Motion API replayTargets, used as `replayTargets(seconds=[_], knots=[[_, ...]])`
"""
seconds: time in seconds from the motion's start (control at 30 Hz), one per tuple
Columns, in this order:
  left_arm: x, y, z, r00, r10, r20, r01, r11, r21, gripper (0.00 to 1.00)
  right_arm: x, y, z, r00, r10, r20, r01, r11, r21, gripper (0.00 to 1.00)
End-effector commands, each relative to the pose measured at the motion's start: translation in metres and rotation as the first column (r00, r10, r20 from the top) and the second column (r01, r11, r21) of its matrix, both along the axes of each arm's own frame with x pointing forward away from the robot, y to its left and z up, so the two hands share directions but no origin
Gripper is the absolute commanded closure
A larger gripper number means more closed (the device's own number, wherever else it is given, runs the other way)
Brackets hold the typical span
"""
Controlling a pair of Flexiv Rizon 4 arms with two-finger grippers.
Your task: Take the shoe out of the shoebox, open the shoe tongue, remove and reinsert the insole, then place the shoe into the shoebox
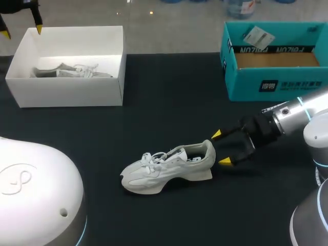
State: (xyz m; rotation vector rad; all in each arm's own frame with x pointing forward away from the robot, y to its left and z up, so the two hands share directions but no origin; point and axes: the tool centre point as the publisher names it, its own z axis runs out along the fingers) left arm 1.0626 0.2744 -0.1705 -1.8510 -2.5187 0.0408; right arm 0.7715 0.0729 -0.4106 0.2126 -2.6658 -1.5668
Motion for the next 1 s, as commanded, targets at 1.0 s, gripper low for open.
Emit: replayTargets(seconds=[1.0], knots=[[0.000,0.000,0.001,1.000,0.000,-0.002,0.000,1.000,0.003,0.00,-0.026,0.047,-0.008,0.999,0.018,-0.045,-0.015,0.997,0.069,0.00]])
